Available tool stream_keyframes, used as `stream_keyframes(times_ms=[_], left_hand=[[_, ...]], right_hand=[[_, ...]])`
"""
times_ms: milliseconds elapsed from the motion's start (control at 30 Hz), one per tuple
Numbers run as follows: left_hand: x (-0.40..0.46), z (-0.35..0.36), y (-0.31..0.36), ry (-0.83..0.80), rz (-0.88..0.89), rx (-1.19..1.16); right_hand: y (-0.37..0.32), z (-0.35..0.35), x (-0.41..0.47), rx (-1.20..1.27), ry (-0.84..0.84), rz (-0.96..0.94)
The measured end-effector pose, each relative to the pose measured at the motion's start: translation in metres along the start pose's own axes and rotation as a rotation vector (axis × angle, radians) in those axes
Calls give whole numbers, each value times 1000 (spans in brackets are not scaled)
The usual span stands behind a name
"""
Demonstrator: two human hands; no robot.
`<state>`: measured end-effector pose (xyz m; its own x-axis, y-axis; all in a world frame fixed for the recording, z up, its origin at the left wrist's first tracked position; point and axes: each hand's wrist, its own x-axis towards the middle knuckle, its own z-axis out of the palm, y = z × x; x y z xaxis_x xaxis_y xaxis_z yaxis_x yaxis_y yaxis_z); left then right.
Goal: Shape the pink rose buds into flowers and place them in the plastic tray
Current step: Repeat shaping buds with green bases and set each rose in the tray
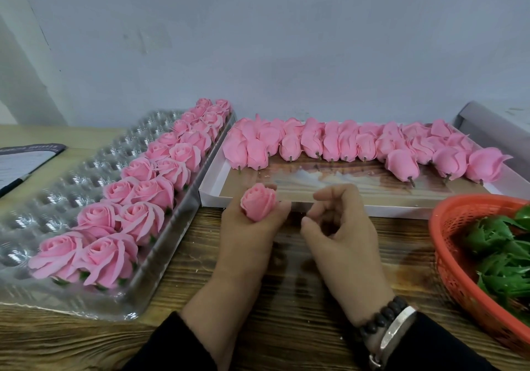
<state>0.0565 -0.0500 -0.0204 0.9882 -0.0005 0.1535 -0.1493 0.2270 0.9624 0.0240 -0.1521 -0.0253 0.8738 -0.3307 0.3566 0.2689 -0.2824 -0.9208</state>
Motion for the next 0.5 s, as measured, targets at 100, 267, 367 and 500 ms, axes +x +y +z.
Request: stream_keyframes(times_ms=[100,267,367,500], left_hand=[[-2,2,2,-59,-129,-202],[-6,8,2,-141,-240,-315],[-6,6,4,-190,-327,-326],[-4,0,11,-243,-367,-254]], right_hand=[[0,4,1,80,-153,144],[-4,5,-3,114,-279,129],[-6,1,-1,110,-301,142],[-6,-3,0,249,-424,283]])
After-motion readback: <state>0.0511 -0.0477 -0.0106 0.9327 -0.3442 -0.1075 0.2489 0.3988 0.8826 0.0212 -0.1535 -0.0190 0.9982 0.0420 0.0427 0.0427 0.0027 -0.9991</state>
